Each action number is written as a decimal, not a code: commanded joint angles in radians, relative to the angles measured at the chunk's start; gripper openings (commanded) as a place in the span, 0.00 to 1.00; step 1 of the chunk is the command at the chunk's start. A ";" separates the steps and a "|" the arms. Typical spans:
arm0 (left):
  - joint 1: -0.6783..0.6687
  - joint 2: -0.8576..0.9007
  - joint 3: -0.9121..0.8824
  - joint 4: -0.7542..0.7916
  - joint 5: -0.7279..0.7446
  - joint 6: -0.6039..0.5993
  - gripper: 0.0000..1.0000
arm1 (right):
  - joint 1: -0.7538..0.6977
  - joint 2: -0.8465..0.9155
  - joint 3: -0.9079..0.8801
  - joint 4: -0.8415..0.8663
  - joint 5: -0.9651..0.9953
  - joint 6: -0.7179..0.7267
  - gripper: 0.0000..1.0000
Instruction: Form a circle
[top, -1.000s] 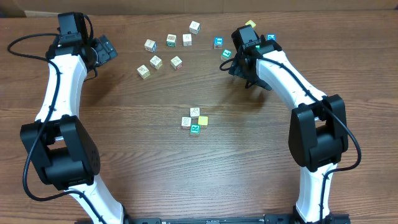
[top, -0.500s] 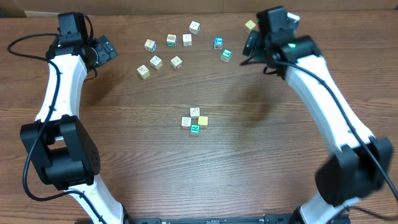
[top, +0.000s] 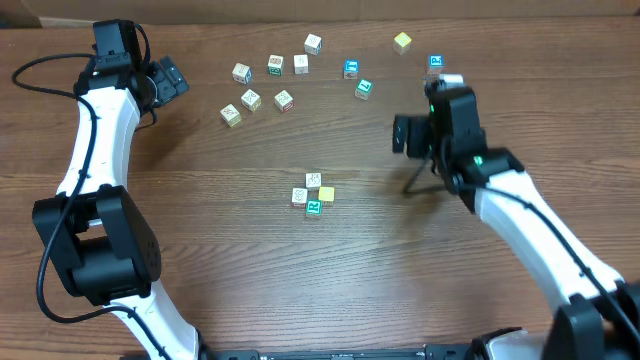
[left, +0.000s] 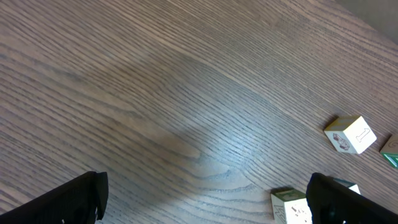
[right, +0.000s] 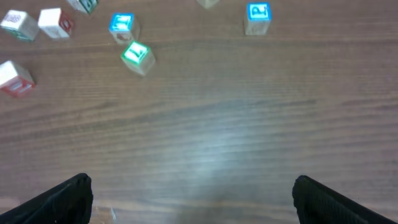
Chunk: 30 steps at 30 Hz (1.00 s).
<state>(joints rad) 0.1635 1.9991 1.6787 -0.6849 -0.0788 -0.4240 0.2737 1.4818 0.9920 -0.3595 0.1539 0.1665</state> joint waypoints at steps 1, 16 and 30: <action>-0.007 -0.011 0.011 0.002 0.001 -0.003 0.99 | -0.035 -0.113 -0.113 0.053 -0.050 -0.022 1.00; -0.007 -0.011 0.011 0.002 0.001 -0.003 1.00 | -0.146 -0.433 -0.622 0.265 -0.127 0.045 1.00; -0.007 -0.011 0.011 0.002 0.001 -0.003 1.00 | -0.146 -0.501 -0.817 0.517 -0.142 0.047 1.00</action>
<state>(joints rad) 0.1635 1.9991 1.6787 -0.6849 -0.0788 -0.4240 0.1314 1.0008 0.1989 0.1440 0.0219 0.2089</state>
